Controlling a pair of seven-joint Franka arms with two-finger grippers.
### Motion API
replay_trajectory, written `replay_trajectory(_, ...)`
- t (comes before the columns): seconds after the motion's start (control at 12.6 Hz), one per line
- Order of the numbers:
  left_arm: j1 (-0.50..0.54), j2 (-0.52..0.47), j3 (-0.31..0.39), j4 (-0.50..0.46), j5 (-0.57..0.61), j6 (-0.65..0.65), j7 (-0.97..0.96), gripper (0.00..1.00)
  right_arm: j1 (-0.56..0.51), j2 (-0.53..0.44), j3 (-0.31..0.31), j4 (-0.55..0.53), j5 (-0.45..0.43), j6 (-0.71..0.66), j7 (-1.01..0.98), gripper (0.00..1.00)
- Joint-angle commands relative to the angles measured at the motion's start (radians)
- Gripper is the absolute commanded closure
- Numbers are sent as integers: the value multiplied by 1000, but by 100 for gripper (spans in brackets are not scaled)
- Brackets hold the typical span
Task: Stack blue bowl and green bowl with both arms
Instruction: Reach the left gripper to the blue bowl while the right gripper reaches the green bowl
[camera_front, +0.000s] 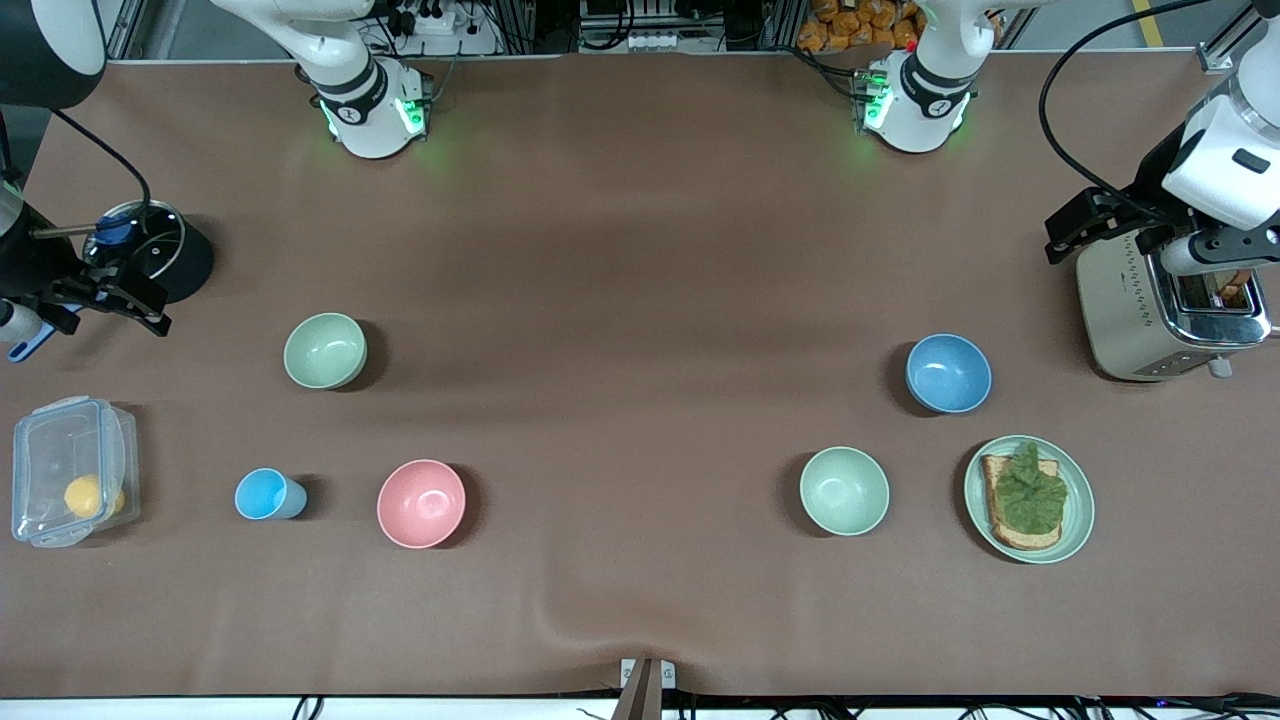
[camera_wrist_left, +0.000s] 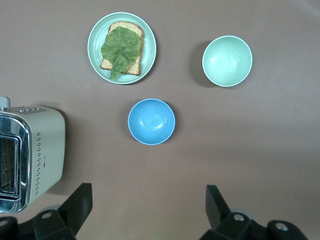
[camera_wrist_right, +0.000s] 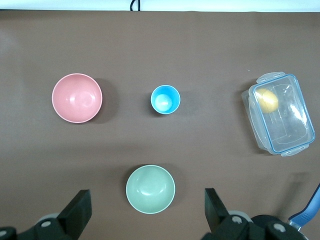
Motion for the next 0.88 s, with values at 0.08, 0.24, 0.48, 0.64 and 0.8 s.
replay_trajectory(0.08,10,-9,-2,8,-9,-16,19,0,5,-12,8,-6,-7,-10,13,0)
replay_trajectory(0.24,13,-9,-1,8,-9,-16,18,0,5,-12,8,-8,-7,-12,15,0)
replay_trajectory(0.48,11,38,1,6,-10,-13,21,0,3,-8,8,-8,-7,-10,15,0)
replay_trajectory(0.64,14,113,5,6,-4,-13,21,0,2,3,11,-6,-7,-9,13,0)
replay_trajectory(0.8,13,179,5,-3,43,16,22,0,-1,5,11,-4,-7,-10,15,0)
